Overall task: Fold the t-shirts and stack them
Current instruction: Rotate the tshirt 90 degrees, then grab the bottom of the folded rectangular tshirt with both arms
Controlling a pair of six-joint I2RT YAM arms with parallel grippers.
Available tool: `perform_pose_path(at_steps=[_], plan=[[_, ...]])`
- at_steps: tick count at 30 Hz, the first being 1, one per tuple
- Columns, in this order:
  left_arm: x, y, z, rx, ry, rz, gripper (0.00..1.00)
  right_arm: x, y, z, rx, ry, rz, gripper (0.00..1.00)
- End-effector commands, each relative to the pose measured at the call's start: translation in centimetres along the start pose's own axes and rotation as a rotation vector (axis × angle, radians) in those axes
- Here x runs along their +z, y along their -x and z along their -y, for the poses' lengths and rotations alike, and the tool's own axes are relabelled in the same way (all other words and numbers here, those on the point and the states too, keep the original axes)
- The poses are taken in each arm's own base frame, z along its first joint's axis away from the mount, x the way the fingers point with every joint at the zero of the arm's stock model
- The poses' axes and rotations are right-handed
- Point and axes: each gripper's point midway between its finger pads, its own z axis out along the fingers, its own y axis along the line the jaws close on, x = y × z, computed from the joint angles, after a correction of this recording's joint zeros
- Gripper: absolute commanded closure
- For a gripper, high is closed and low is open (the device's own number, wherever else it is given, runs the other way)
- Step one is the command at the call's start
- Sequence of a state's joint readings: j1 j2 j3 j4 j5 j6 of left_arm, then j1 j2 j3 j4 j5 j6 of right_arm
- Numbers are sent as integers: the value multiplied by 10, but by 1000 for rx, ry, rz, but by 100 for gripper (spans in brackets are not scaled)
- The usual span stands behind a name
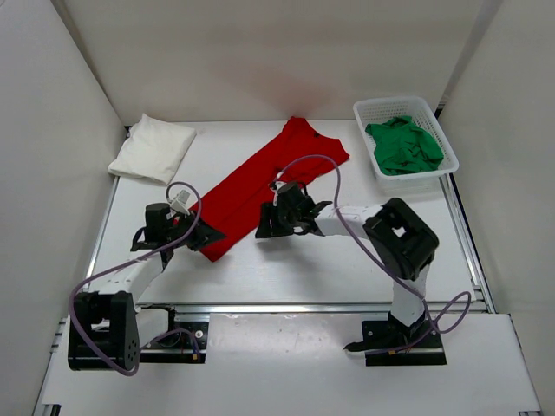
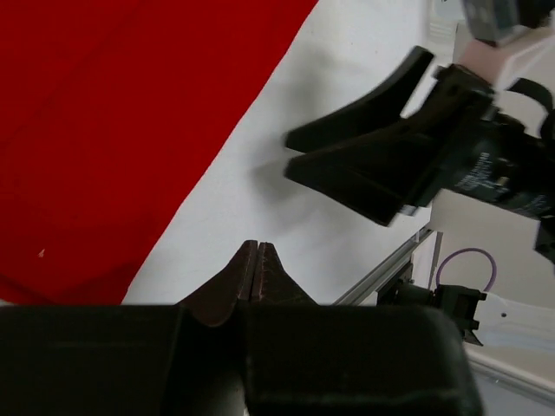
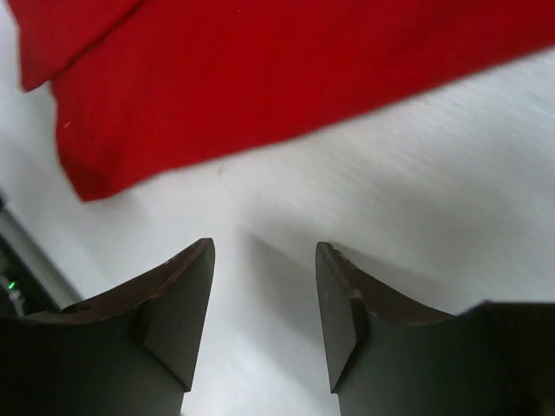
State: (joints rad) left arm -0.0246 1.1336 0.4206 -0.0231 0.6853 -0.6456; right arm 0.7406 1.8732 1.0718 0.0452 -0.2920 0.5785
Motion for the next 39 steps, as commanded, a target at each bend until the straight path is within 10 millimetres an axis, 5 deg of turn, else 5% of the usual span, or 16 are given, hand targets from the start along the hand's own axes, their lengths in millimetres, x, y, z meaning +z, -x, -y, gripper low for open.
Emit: perform_pose_path(at_steps=[1,7,11,14,20,25,27,30,36,39], plan=[[-12,4,13,53,-54,25,94,16,43,-20,17,-9,143,53],[-16,17,17,57,-96,84,95,56,37,-3,90,-69,111,63],[-18,25,21,74,-77,115,91,63,25,8,109,-100,78,87],[-17,21,20,84,-68,112,89,39,14,19,118,-99,83,100],[0,-9,33,215,14,23,75,-60,-28,80,188,-113,93,100],[13,-43,38,331,90,-61,59,-121,-68,122,185,-175,77,82],[17,-60,32,387,136,-115,55,-140,-80,119,183,-168,103,66],[16,-87,1,367,206,-200,51,-154,-101,110,200,-183,116,57],[18,-135,-8,376,183,-338,45,-155,-163,91,265,-149,19,59],[20,-154,-5,375,152,-402,46,-153,-172,81,281,-108,20,63]])
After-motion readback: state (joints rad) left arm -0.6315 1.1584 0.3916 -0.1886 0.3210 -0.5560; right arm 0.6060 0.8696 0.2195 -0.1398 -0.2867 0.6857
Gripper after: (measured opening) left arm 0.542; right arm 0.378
